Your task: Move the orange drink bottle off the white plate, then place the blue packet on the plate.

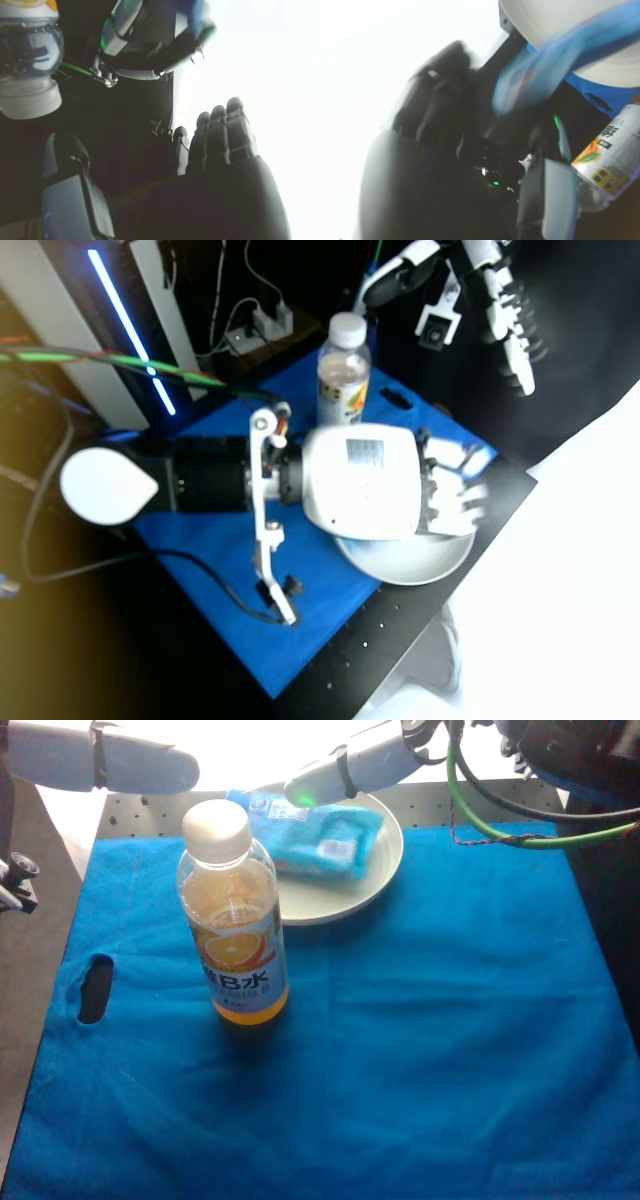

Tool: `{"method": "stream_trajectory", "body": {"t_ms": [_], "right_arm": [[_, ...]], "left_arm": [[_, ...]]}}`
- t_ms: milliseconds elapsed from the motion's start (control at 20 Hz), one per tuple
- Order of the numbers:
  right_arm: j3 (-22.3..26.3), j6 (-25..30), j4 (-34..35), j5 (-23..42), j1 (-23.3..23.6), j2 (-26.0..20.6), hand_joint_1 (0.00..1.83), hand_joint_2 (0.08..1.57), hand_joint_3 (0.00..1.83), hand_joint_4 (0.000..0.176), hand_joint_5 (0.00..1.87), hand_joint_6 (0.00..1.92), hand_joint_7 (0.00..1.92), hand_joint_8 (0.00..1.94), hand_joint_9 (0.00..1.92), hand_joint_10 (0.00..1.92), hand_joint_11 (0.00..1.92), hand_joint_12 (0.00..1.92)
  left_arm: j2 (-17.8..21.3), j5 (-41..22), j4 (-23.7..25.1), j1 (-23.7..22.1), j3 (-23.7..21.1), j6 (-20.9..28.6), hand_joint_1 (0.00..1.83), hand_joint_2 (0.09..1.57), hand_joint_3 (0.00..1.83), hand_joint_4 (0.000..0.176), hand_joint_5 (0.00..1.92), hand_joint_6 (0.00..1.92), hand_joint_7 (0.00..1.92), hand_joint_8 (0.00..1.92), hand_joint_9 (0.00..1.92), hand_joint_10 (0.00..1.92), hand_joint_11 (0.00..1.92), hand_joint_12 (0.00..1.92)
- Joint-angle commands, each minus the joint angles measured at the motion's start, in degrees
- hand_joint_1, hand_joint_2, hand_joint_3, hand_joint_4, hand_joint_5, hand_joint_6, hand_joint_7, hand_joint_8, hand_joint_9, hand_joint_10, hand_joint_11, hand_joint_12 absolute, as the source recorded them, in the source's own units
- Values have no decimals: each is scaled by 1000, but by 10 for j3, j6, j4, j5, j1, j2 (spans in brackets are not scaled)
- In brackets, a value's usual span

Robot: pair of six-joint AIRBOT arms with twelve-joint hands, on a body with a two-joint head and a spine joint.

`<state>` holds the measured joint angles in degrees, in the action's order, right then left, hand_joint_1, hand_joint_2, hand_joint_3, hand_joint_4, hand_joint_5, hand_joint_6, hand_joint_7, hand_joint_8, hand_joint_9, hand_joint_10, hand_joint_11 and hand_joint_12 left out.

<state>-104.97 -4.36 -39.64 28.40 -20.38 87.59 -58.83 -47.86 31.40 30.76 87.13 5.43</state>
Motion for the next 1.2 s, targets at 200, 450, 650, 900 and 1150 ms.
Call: {"method": "stream_trajectory", "body": {"t_ms": [200,450,650,900,1150], "right_arm": [[4,21,30,63,10,-15,473,879,0,176,0,0,0,0,4,0,0,100],[44,25,47,106,10,-66,481,793,0,176,0,0,0,0,0,0,19,9],[101,7,73,131,10,-125,409,715,0,176,0,0,0,0,0,0,71,33],[165,-25,97,151,10,-195,427,723,12,176,0,0,0,0,10,3,13,53],[239,-120,180,182,10,-266,462,750,7,176,0,0,0,0,0,0,1,304]], "left_arm": [[-3,-49,-35,-11,6,7,586,794,6,176,0,0,0,0,0,0,0,0],[-4,-46,-35,-9,7,8,641,743,0,176,0,0,0,0,0,0,0,0],[2,-44,-37,-10,5,10,665,744,0,176,0,0,0,0,0,0,0,0],[11,-57,-59,-10,3,0,610,775,8,176,0,0,0,0,0,0,0,0],[50,-82,-95,-10,-21,-34,660,808,16,176,0,0,0,0,0,0,0,0]]}}
